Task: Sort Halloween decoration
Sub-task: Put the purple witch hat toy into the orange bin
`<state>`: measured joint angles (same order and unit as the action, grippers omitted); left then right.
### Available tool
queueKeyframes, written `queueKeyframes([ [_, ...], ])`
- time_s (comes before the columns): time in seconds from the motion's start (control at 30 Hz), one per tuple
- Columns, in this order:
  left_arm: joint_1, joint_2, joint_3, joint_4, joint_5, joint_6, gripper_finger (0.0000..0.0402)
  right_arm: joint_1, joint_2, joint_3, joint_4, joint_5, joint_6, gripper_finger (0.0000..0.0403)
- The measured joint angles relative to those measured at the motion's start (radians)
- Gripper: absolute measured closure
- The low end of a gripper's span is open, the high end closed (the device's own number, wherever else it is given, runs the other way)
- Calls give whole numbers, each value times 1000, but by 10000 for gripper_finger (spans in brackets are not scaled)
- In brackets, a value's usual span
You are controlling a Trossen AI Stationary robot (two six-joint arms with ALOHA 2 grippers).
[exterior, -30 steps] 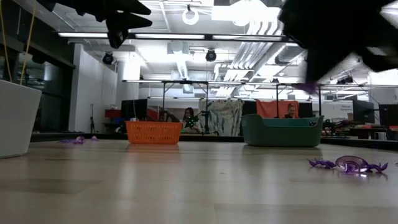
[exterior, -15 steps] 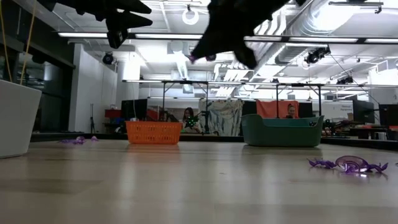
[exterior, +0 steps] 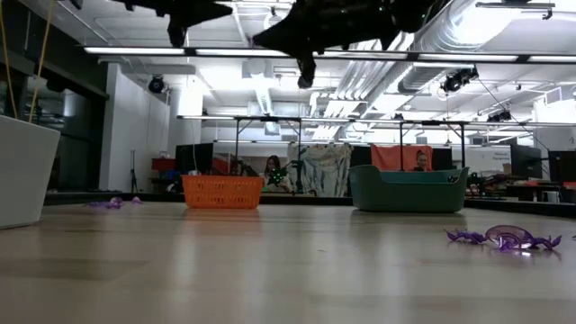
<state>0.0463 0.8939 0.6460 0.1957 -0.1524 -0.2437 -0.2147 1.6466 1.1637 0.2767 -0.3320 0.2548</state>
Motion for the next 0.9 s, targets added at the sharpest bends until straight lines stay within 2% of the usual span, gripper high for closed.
queueKeyframes([
  [0.1,0,0,0,42,0,110,307,-35,0,0,86,-81,7,403],
  [0.2,1,0,0,56,-8,175,307,-50,-1,0,139,-111,0,403],
  [0.47,65,-10,0,59,-8,168,307,-39,-1,0,222,-114,6,403],
  [0.57,110,-17,0,54,62,168,307,-32,-1,0,228,-80,6,403],
  [0.77,196,-55,0,51,300,116,307,-25,-1,0,228,-7,6,403],
  [0.9,255,-108,0,49,373,74,307,-25,-1,0,229,47,6,403],
])
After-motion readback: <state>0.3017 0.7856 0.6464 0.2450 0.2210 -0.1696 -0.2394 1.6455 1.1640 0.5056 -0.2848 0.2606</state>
